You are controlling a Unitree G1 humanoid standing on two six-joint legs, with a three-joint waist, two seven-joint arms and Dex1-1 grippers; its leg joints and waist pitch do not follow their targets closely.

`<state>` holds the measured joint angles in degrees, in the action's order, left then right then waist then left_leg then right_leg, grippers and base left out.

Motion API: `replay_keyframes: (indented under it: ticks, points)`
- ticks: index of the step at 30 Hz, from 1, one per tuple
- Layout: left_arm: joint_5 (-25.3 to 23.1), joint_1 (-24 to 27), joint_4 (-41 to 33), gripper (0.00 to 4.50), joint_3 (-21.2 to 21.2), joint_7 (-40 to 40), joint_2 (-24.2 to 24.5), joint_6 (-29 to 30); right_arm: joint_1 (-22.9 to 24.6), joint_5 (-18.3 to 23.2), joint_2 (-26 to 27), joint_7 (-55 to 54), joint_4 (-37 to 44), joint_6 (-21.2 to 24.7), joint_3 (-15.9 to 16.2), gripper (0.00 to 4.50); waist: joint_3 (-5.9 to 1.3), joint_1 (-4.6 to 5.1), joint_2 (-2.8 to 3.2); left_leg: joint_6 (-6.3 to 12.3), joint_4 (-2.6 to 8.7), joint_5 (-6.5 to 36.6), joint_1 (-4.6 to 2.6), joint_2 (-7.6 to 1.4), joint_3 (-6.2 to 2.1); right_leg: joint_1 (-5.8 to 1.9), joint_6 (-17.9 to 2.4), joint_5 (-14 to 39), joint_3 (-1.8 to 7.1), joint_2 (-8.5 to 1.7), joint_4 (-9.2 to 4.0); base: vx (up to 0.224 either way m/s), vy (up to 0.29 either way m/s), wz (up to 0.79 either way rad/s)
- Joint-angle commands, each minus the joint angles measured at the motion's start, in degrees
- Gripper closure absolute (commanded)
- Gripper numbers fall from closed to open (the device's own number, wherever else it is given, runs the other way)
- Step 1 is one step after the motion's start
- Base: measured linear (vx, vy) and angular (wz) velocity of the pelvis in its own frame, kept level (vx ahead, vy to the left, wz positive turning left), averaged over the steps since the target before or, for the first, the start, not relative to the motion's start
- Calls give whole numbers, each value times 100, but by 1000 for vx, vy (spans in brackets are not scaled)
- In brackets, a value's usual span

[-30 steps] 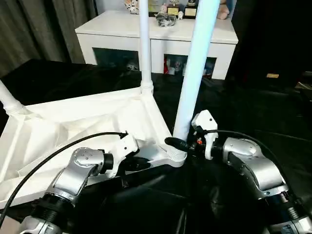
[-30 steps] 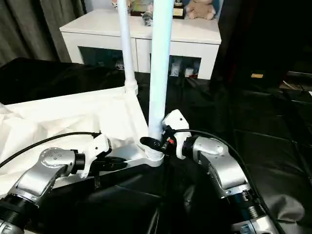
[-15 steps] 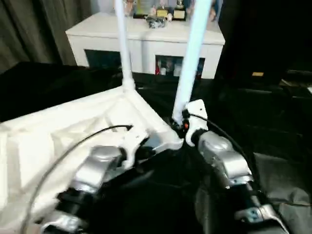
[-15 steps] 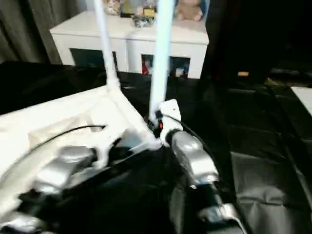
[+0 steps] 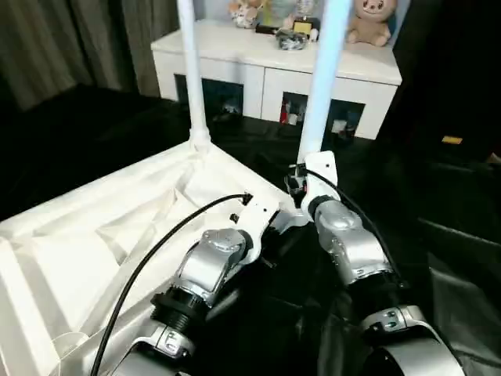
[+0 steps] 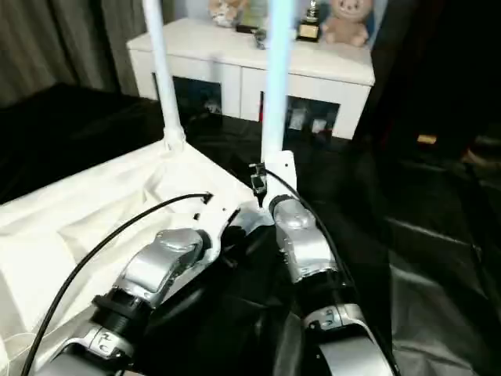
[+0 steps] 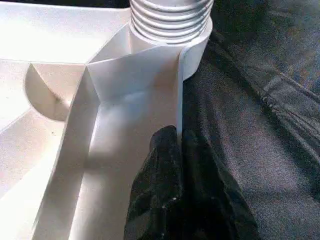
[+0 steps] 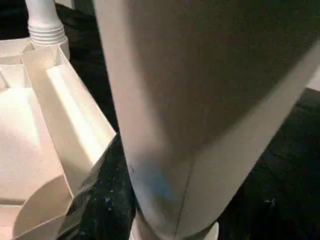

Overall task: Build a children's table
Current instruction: Rotate leg to tighten

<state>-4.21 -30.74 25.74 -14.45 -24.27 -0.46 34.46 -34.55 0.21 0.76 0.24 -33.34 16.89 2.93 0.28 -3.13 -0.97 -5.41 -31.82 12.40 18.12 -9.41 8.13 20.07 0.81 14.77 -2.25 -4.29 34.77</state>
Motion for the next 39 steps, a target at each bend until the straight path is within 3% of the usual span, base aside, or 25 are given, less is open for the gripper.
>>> replay_keyframes:
  ticks: [1,3,4,7,13,17,20,22,23,24,25,26,27,31,32,33,34,35,37,39]
  points:
    - [-143,-163,198,450,145,280,141,-53,497,152,265,141,-1062,555,245,267,22,4,72,-148,540,2362,92,-315,-127,44,-598,1703,278,-357,-602,0,0,0]
    - [-141,-194,251,450,168,286,174,-69,443,126,297,122,-1150,483,188,267,36,26,89,-162,549,2592,91,-306,-143,63,-530,2116,288,-381,-642,0,0,0]
    - [-142,-207,272,450,176,298,178,-72,421,95,319,116,-1190,451,150,267,39,35,60,-148,549,2640,93,-303,-142,78,-466,2290,291,-389,-669,0,0,0]
    - [-134,-220,267,450,159,271,205,-85,386,92,400,185,-1199,324,61,267,32,35,56,-108,555,2587,115,-302,-148,80,-378,2450,300,-399,-687,0,0,0]
    - [-102,-197,239,450,112,192,253,-136,333,165,437,280,-1198,182,-8,267,30,38,69,-114,556,2493,130,-312,-134,99,-435,2191,297,-380,-673,0,0,0]
    - [-27,-119,104,450,64,-24,317,-241,293,397,457,523,-1106,185,-215,267,31,49,80,-99,559,2481,139,-315,-128,89,-506,2041,297,-376,-659,0,0,0]
    - [51,10,-132,450,-11,-318,426,-329,290,556,383,850,-976,307,-295,267,9,78,91,-42,557,2251,200,-330,-139,22,-607,1710,289,-388,-626,0,0,0]
    - [80,281,-660,450,-427,-1228,913,-722,245,601,6,1622,-781,658,-139,267,-27,109,101,99,530,1689,294,-332,-134,-78,-783,978,269,-391,-564,0,0,0]
    - [80,281,-660,450,-427,-1228,913,-722,245,601,6,1622,-781,658,-139,267,-27,109,101,99,530,1689,294,-332,-134,-78,-783,978,269,-391,-564,0,0,0]
    - [180,413,-1011,450,-600,-1755,1200,-779,257,639,-300,2243,-612,886,16,267,-62,115,136,116,482,1240,251,-362,-96,-86,-1001,249,245,-381,-501,0,0,0]
    - [180,413,-1011,450,-600,-1755,1200,-779,257,639,-300,2243,-612,886,16,267,-63,109,146,133,465,1104,250,-363,-91,-104,-1070,6,242,-368,-481,50,-35,-7]
    - [276,485,-1260,450,-658,-2068,1404,-729,310,638,-571,2813,-433,973,235,267,-74,104,139,173,427,873,259,-346,-53,-138,-1180,-421,236,-347,-444,0,0,0]
    - [342,532,-1427,450,-699,-2284,1546,-705,347,625,-755,3215,-315,1023,381,267,-83,91,139,167,395,694,222,-355,-27,-142,-1259,-780,230,-339,-425,0,0,0]
    - [672,711,-1959,450,-690,-3073,2079,-753,474,704,-1327,4354,72,1240,773,267,-93,70,152,183,363,293,180,-365,7,-163,-1461,-1464,211,-316,-354,0,0,0]
    - [690,722,-1991,450,-683,-3123,2123,-760,485,709,-1373,4436,101,1255,806,267,-101,72,144,201,351,184,186,-356,3,-198,-1497,-1639,201,-299,-331,0,0,0]
    - [690,722,-1991,450,-683,-3123,2123,-760,485,709,-1373,4436,101,1255,806,267,-97,79,147,224,333,100,183,-350,27,-184,-1529,-1838,213,-295,-318,0,0,0]
    - [853,810,-2214,450,-588,-3470,2488,-776,586,716,-1748,5092,311,1372,1077,267,-96,77,146,232,330,112,165,-346,36,-175,-1551,-1863,209,-292,-323,0,0,0]
    - [853,810,-2214,450,-588,-3470,2488,-776,586,716,-1748,5092,311,1372,1077,267,-102,51,140,259,323,157,155,-345,26,-203,-1558,-1808,205,-293,-319,0,0,0]
    - [960,866,-2317,450,-515,-3663,2693,-764,647,658,-1953,5406,384,1381,1252,267,-83,55,137,275,339,253,154,-348,37,-184,-1583,-1601,207,-296,-334,0,0,0]
    - [974,896,-2334,450,-458,-3739,2829,-786,710,550,-2107,5602,440,1314,1436,267,-53,40,140,243,367,543,128,-376,45,-154,-1602,-992,210,-312,-370,0,0,0]
